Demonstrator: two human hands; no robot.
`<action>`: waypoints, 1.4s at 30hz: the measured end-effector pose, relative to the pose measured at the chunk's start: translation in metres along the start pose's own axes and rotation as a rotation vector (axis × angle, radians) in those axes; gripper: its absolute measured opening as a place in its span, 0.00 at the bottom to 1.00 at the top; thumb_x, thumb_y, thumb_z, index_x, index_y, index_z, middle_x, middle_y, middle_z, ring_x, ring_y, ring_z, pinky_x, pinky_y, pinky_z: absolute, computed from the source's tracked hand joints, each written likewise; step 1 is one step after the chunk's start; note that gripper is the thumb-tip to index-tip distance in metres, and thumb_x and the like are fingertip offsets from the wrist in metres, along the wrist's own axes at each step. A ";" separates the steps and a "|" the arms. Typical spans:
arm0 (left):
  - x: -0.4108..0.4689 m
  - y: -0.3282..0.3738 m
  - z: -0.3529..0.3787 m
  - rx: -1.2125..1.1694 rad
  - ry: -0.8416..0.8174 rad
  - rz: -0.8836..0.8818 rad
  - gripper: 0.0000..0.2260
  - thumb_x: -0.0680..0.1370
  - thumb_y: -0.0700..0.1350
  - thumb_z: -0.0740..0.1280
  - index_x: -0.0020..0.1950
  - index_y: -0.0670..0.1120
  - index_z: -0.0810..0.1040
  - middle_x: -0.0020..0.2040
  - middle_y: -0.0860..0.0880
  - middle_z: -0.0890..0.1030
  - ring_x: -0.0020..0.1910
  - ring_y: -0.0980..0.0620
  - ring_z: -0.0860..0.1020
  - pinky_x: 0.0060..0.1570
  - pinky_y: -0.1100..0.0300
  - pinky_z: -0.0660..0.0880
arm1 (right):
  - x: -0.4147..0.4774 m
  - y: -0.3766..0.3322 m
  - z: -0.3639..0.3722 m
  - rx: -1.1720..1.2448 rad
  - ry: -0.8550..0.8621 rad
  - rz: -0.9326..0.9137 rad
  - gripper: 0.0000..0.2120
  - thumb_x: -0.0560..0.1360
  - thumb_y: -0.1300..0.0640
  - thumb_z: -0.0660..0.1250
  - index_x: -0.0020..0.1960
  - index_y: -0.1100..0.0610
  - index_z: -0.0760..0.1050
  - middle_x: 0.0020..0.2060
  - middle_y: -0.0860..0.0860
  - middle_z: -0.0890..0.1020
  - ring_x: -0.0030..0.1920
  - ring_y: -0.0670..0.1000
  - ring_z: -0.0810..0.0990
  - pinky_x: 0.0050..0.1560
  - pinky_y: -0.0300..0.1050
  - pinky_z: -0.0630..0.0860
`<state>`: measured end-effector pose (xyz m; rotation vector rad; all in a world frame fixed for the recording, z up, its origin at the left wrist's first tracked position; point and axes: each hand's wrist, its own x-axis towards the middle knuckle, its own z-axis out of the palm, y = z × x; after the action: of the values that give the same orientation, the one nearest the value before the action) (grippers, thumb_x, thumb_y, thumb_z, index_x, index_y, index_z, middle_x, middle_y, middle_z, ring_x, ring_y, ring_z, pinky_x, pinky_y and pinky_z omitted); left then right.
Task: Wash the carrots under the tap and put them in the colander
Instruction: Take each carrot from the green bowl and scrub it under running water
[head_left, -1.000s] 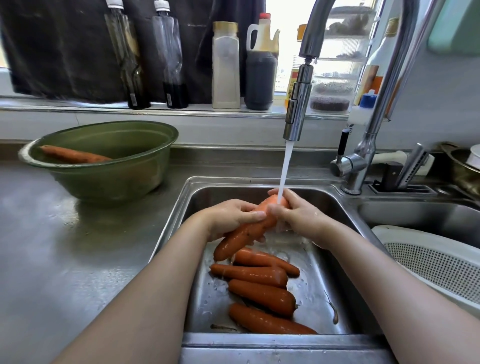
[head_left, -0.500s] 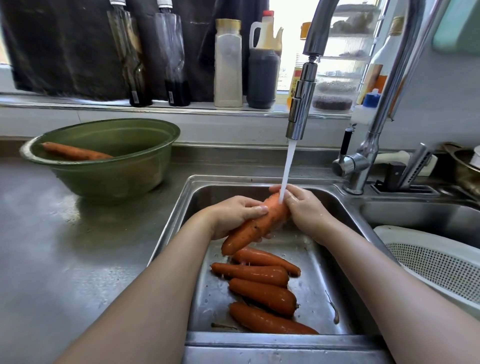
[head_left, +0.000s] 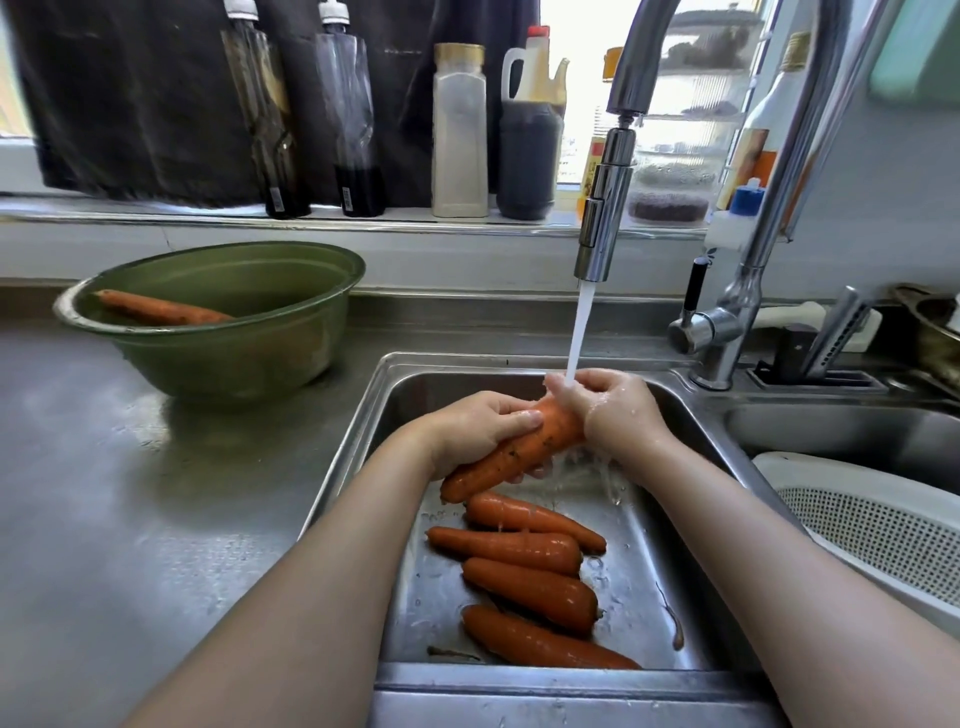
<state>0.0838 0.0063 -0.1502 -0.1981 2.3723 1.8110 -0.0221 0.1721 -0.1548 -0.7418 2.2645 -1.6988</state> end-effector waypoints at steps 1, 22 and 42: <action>0.000 -0.001 -0.002 0.007 0.000 -0.005 0.18 0.86 0.50 0.62 0.76 0.51 0.73 0.58 0.42 0.86 0.56 0.43 0.85 0.58 0.46 0.82 | 0.002 0.002 -0.006 -0.016 -0.070 0.020 0.10 0.78 0.44 0.73 0.56 0.47 0.85 0.51 0.51 0.86 0.52 0.57 0.86 0.53 0.57 0.85; -0.002 -0.005 -0.007 0.012 -0.006 -0.056 0.15 0.87 0.51 0.60 0.70 0.47 0.78 0.56 0.41 0.86 0.52 0.45 0.86 0.46 0.54 0.82 | 0.000 0.008 -0.015 0.110 -0.357 0.132 0.15 0.76 0.56 0.77 0.61 0.47 0.82 0.59 0.56 0.83 0.57 0.56 0.85 0.57 0.50 0.84; -0.001 0.001 -0.001 0.038 0.012 -0.053 0.18 0.86 0.56 0.58 0.66 0.46 0.78 0.55 0.43 0.86 0.49 0.45 0.86 0.45 0.53 0.82 | -0.002 -0.003 0.009 0.022 -0.050 0.121 0.13 0.79 0.42 0.70 0.54 0.50 0.84 0.48 0.53 0.86 0.48 0.56 0.86 0.46 0.55 0.86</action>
<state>0.0850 0.0051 -0.1491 -0.2659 2.3841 1.7452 -0.0156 0.1652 -0.1545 -0.6216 2.2064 -1.6292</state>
